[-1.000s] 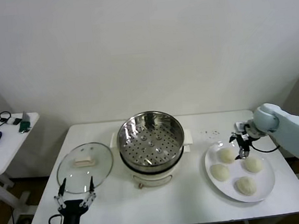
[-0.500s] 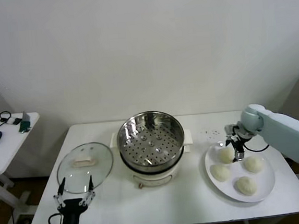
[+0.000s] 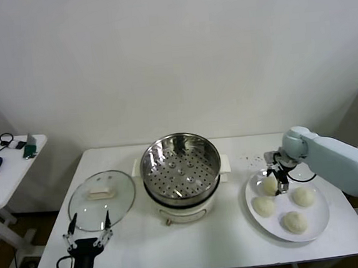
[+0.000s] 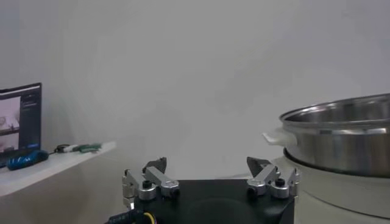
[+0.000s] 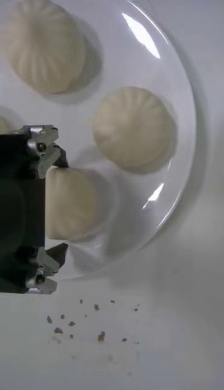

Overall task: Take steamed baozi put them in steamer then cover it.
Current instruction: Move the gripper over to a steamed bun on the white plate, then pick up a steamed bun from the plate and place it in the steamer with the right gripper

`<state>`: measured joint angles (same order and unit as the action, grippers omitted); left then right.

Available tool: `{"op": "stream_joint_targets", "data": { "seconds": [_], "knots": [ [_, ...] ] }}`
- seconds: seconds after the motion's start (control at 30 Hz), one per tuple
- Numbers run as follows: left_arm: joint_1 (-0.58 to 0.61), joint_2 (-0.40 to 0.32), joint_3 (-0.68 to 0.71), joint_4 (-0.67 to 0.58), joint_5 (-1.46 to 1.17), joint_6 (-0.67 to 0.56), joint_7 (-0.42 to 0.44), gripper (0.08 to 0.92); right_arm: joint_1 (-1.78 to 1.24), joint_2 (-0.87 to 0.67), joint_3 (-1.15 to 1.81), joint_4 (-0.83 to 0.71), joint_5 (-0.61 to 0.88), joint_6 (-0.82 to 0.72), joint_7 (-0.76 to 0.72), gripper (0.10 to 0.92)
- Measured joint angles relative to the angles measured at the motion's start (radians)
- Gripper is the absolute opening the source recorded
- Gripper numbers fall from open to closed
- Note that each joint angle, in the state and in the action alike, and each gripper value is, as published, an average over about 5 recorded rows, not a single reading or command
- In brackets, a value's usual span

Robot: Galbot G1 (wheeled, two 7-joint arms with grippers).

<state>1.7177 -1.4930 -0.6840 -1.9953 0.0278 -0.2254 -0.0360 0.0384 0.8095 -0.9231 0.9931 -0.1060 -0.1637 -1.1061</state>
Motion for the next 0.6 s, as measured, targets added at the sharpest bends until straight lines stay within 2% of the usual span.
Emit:
{"op": "stream_joint_targets", "data": {
  "seconds": [0.23,0.6],
  "knots": [
    [0.003,0.001,0.0,0.002,0.0,0.0,-0.003,0.823,0.003,-0.001,-0.002,-0.001,-0.006,0.005,-0.004,0.733],
    [0.011,0.002,-0.001,-0.002,-0.002,-0.002,-0.005,0.823,0.045,-0.011,-0.022,0.02,0.015,0.021,-0.007,0.729]
  ]
}}
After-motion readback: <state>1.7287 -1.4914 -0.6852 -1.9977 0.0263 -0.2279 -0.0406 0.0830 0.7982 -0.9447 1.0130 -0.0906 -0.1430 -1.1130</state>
